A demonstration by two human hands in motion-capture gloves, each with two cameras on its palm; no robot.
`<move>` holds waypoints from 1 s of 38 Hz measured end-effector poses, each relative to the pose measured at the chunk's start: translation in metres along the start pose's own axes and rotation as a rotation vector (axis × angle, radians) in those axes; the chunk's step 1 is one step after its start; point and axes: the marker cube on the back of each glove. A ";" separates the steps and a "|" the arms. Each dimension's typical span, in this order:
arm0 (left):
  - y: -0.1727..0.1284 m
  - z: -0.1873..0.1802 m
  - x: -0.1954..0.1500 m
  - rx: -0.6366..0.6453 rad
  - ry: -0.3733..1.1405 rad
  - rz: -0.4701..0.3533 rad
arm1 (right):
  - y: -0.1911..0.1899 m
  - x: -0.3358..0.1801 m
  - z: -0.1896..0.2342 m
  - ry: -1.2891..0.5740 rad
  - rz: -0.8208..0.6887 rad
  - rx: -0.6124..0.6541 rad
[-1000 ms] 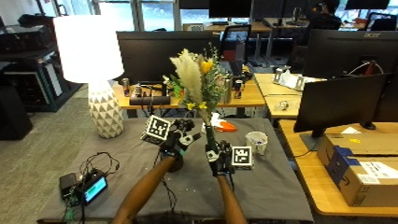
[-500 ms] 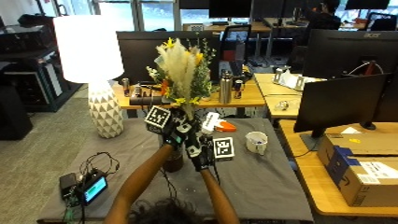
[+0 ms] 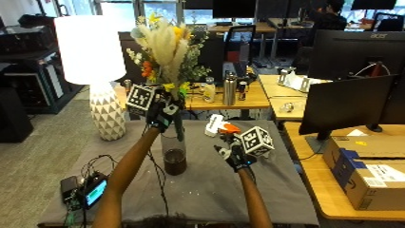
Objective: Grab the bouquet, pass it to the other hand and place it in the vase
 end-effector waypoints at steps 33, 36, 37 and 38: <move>-0.064 -0.016 -0.130 0.021 0.100 -0.217 | 0.044 0.055 -0.148 0.201 0.215 0.380; -0.061 -0.007 -0.130 0.000 0.082 -0.242 | 0.045 0.053 -0.147 0.195 0.207 0.384; -0.062 -0.004 -0.134 -0.003 0.079 -0.240 | 0.046 0.052 -0.148 0.194 0.205 0.384; -0.063 -0.001 -0.137 -0.005 0.077 -0.237 | 0.047 0.051 -0.148 0.195 0.203 0.385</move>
